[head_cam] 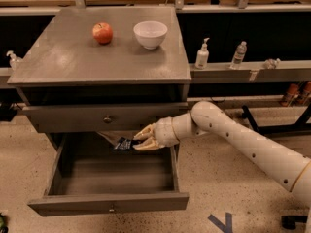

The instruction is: Place rxbar blueberry into middle drawer

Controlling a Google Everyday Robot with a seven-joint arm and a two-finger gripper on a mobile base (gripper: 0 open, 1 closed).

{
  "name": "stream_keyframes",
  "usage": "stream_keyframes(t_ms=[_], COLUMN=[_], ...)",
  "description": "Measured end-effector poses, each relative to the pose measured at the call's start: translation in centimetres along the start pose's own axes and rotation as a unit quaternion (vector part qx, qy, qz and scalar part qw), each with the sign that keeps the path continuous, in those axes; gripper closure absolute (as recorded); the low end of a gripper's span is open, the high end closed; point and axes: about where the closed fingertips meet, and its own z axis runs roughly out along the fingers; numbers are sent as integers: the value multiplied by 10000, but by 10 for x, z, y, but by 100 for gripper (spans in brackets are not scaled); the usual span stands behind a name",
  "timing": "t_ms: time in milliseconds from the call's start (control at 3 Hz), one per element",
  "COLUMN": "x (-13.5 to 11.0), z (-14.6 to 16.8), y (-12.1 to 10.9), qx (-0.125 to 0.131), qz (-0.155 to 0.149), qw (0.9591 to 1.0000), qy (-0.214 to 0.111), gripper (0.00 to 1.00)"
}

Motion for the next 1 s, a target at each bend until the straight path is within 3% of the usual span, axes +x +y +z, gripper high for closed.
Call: stream_keyframes(t_ms=[333,667,1000], x=[18,18,64], z=[-3,-3,26], y=[5,5,10], qx=[-31,-31,90], qz=[27,27,68], qw=[9999,9999,9999], qy=[154,154,-126], gripper=[100,100,100])
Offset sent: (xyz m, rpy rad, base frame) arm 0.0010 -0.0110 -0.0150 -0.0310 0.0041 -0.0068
